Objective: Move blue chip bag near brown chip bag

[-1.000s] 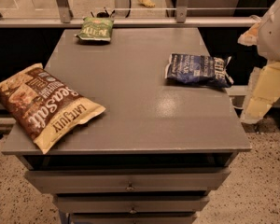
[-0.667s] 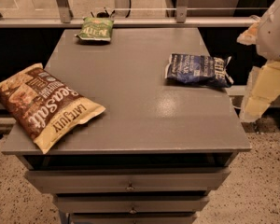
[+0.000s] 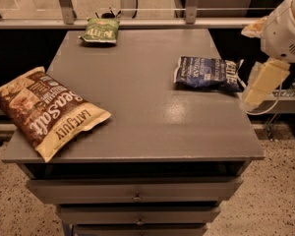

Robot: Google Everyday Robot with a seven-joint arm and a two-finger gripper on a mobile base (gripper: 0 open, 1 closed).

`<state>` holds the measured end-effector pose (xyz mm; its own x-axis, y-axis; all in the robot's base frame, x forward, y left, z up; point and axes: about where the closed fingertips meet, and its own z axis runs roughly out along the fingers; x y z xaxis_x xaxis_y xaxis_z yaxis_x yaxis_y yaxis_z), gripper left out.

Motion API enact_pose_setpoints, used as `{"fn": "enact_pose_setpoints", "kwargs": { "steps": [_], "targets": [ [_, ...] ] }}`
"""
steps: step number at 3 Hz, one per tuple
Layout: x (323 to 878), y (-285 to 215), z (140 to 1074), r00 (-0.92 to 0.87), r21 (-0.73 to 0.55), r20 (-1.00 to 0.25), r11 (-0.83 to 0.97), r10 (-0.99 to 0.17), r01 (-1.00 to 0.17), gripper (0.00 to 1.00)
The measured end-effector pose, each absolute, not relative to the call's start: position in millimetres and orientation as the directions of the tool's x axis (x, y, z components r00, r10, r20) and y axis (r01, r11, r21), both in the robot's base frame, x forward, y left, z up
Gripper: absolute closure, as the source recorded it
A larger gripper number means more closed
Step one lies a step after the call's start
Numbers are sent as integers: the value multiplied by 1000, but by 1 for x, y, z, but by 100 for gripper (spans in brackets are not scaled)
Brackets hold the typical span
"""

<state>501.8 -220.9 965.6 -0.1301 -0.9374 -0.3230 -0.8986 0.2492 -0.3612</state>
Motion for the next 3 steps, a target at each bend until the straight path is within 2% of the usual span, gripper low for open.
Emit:
{"fn": "enact_pose_setpoints", "kwargs": {
  "steps": [1, 3],
  "targets": [
    [590, -225, 935, -71, -409, -495, 304, -866, -861, 0],
    [647, -235, 904, -79, -380, -602, 371, -795, -847, 0]
  ]
}}
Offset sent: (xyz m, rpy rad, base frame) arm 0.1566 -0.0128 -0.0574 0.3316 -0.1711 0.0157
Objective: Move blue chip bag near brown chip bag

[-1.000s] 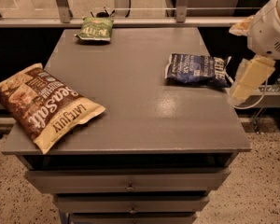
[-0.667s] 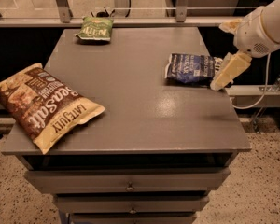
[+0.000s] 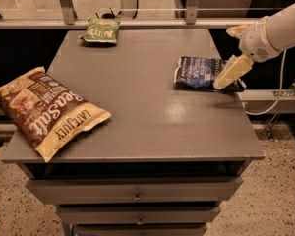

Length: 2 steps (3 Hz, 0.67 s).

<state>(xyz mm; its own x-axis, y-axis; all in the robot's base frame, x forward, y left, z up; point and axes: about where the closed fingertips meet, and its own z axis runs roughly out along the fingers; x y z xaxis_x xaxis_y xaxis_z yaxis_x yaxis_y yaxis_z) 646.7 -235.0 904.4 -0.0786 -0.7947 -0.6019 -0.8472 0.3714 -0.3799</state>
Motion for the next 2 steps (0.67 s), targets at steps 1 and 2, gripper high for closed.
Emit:
{"fn": "enact_pose_setpoints", "kwargs": {
  "steps": [1, 2],
  "targets": [
    [661, -239, 898, -113, -347, -636, 414, -763, -841, 0],
    [669, -242, 890, -166, -295, -658, 454, -735, -841, 0]
  ]
}}
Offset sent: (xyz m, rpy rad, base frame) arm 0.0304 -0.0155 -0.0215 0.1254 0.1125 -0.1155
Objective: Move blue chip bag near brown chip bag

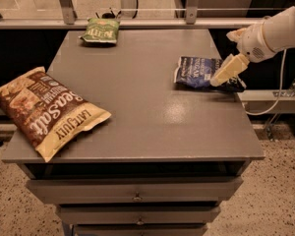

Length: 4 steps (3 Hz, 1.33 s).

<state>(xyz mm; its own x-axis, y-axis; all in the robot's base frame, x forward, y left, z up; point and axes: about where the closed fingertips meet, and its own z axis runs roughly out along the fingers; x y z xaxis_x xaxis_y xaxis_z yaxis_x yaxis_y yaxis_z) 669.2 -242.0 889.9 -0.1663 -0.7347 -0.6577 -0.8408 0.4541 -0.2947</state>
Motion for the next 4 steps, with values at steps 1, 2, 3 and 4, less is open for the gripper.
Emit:
{"fn": "enact_pose_setpoints", "kwargs": {
  "steps": [1, 2, 3, 4],
  "targets": [
    [669, -243, 873, -227, -223, -657, 473, -719, -853, 0],
    [665, -239, 857, -261, -161, -660, 472, -705, -867, 13],
    [661, -232, 860, -247, -143, -679, 455, -691, -879, 36],
    [657, -217, 871, -203, -143, -711, 422, -673, -895, 60]
  ]
}}
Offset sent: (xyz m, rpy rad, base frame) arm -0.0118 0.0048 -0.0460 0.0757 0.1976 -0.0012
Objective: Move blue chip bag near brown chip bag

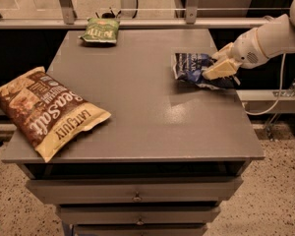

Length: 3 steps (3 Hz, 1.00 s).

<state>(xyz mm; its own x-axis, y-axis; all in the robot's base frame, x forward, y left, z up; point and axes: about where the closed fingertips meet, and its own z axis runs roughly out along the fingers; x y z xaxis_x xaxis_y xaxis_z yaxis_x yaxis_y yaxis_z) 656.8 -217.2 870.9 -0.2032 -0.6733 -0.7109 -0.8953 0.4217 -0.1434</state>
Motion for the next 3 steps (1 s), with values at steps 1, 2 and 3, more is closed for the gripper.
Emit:
{"fn": "enact_pose_setpoints", "kwargs": {
  "steps": [1, 2, 3],
  "targets": [
    [651, -188, 883, -139, -146, -745, 363, -652, -920, 82],
    [646, -138, 908, -38, -175, -787, 281, -616, -944, 100],
    [636, -77, 923, 54, -204, -807, 193, -588, -960, 100]
  ]
}}
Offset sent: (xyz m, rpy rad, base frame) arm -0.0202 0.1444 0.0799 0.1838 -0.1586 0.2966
